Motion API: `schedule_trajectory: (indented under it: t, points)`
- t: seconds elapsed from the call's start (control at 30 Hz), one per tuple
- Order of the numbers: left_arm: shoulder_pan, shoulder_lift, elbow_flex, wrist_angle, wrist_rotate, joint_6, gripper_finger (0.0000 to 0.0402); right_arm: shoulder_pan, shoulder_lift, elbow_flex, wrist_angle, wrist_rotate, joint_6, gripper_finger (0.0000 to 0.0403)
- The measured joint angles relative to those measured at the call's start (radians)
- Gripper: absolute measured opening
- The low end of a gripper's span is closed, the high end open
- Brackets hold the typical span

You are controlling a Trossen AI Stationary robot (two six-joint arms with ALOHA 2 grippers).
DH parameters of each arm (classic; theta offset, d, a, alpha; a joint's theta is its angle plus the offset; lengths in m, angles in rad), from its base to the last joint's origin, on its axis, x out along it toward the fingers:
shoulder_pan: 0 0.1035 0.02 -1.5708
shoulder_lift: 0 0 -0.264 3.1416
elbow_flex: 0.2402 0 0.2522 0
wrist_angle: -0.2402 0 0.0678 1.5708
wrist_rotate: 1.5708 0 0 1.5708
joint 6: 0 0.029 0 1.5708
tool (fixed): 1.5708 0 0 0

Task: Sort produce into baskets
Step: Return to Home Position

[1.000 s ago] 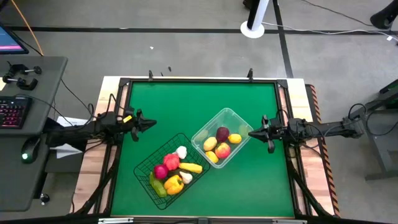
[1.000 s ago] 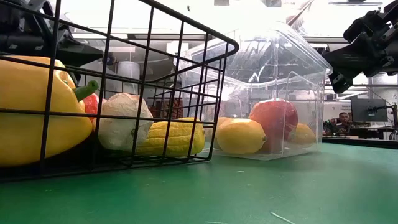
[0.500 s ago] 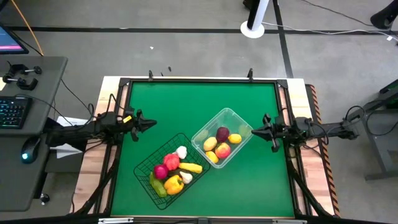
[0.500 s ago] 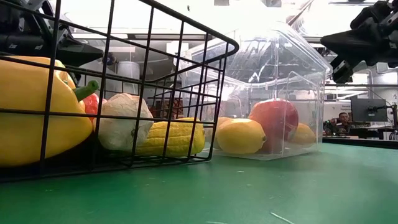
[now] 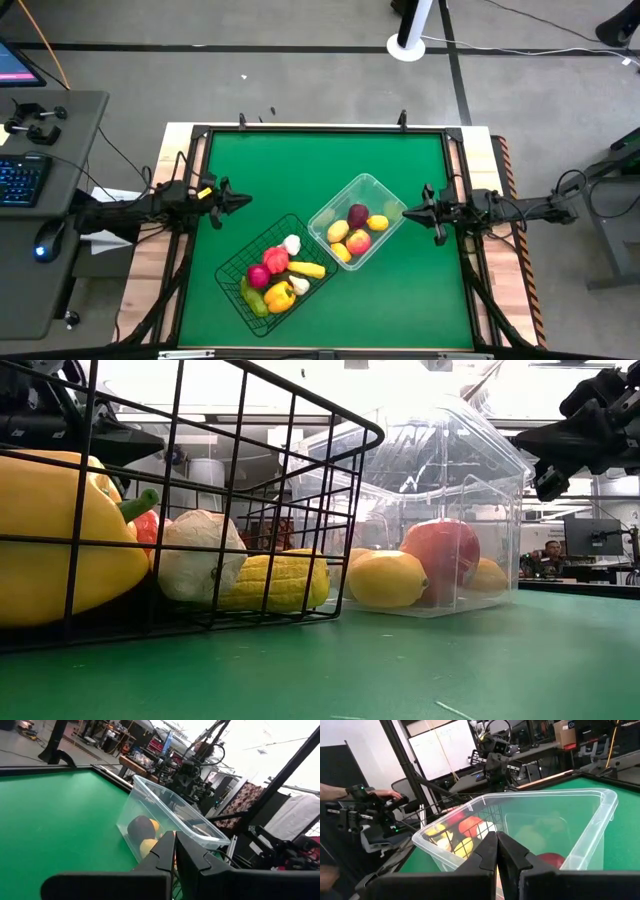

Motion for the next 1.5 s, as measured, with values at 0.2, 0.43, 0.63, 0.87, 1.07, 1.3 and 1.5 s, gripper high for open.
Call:
schedule_trajectory:
  t: [0.2,0.43,0.63,0.87,1.07,1.3,1.5]
  points:
    - [-0.025,0.0,0.0,0.0,0.0,0.0,0.0001,0.0,0.0,0.0,0.0,-0.003,0.0,0.0]
    - [-0.039,0.0,0.0,-0.003,0.055,0.385,0.0001,0.0,0.0,0.0,0.0,-0.003,0.0,0.0]
    - [-0.06,0.0,0.0,-0.004,0.052,0.434,0.0001,0.0,0.0,0.0,0.0,-0.003,0.0,0.0]
    - [-0.044,0.001,0.0,-0.004,0.051,0.371,0.0001,0.0,0.0,0.0,0.0,-0.003,0.0,0.0]
    - [-0.044,0.005,0.0,-0.004,0.051,0.365,0.0001,0.0,0.0,0.0,0.0,-0.003,0.0,0.0]
    - [-0.044,0.006,0.0,-0.004,0.051,0.366,0.0001,0.0,0.0,0.0,0.0,-0.002,0.0,0.0]
    - [-0.044,0.006,0.0,-0.004,0.051,0.366,0.0001,0.0,0.0,0.0,0.0,-0.002,0.0,0.0]
